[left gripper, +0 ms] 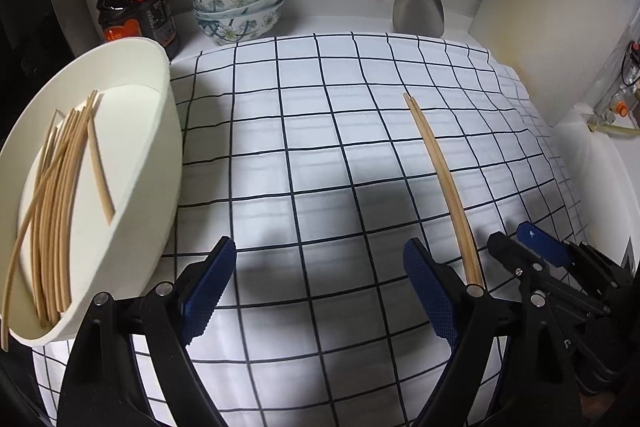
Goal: Organize utensils
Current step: 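Close the left tool on a chopstick while the right tool grasps the last one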
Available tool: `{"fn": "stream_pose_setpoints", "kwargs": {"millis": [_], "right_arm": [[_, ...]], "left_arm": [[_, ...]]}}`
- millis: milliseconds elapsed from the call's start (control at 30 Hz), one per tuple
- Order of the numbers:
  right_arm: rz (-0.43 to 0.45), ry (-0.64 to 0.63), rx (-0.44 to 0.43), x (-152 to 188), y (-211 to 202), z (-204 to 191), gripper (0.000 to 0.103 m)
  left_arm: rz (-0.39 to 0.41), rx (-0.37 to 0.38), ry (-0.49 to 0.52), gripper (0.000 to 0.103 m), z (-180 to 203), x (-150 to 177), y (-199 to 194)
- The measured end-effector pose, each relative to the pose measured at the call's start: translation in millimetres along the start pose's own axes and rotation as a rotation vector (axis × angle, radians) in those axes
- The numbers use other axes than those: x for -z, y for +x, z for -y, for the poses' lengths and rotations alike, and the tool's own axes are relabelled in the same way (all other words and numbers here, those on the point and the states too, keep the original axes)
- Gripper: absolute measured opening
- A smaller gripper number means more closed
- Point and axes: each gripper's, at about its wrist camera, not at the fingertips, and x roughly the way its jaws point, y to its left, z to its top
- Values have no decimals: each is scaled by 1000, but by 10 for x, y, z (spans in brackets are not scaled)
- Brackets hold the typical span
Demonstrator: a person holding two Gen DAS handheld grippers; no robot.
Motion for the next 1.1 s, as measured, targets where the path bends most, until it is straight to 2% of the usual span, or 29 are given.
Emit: {"fn": "stream_pose_setpoints", "kwargs": {"millis": [367,600,667,733,800,1100], "right_arm": [[-16,-35,18,20,219,10,41],[-3,-137,56,32,272,-115,41],[4,-148,58,32,272,-115,34],[9,-154,59,18,272,-93,16],[10,-160,64,2,276,-62,7],[23,-85,71,-12,233,237,6]], "left_arm": [[-33,2,-12,84,43,18,206],[-38,1,-11,84,75,4,248],[-38,1,-8,84,94,-4,253],[-36,2,-6,84,122,-12,257],[-37,4,-3,84,147,-15,264],[-36,28,27,84,403,-76,346]]}}
